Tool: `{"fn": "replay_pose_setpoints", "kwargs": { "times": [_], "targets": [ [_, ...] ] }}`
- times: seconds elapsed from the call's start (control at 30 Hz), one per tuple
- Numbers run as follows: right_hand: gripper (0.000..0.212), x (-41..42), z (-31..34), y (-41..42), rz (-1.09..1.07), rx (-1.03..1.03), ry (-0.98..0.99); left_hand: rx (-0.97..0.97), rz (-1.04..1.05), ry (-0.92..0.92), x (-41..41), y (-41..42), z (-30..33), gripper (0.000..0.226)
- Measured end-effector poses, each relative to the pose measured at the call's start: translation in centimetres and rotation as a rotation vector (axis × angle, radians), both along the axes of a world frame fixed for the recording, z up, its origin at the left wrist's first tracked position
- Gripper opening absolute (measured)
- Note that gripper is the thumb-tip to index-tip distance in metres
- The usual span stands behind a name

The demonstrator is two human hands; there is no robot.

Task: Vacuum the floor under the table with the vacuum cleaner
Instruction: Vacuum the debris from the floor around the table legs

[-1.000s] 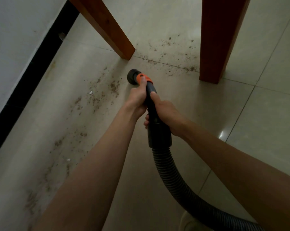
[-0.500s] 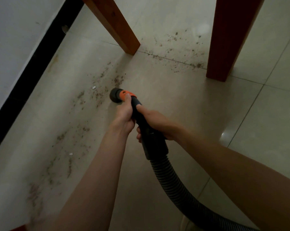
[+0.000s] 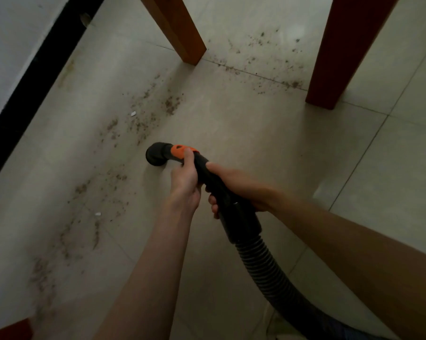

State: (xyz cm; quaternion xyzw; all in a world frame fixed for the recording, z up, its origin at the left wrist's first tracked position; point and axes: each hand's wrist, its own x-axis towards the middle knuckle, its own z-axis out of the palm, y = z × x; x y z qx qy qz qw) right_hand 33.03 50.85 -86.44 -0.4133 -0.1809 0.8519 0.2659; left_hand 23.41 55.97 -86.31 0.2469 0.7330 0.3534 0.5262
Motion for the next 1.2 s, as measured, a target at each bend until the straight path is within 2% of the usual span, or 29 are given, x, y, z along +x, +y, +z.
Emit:
{"fn": "replay_pose_setpoints", "kwargs": {
  "times": [0.2, 0.3, 0.4, 0.63, 0.8, 0.93, 1.2],
  "targets": [
    [0.047, 2.6, 0.7, -1.2, -0.191, 0.103, -0.271, 0.018, -0.139, -0.120, 4.4, -0.1, 1.1, 0.024],
    [0.048, 2.7, 1.4, -0.5, -0.216, 0.141, -0.351, -0.006, -0.169, -0.095, 5.1, 0.9, 1.8, 0.036],
    [0.046, 2.3, 2.2, 0.3, -0.171, 0.130, -0.322, -0.013, -0.123, -0.082, 4.6, 0.9, 2.3, 0.038],
    [0.048, 2.0, 3.5, 0.5, 0.068, -0.006, -0.102, -0.001, 0.039, -0.186, 1.6, -1.4, 2.2, 0.034],
    [0.048, 1.5, 3.5, -0.6, 0.149, 0.014, -0.157, -0.001, 0.104, -0.177, 1.2, -3.3, 2.1, 0.037],
    [0.048, -0.9, 3.8, -0.6, 0.082, 0.099, -0.213, 0.014, 0.142, -0.063, 0.0, -2.6, 2.8, 0.038],
    [0.047, -1.2, 4.3, -1.4, 0.064, 0.101, -0.221, 0.005, 0.110, -0.056, -0.6, -3.2, 2.7, 0.039]
  ]
}}
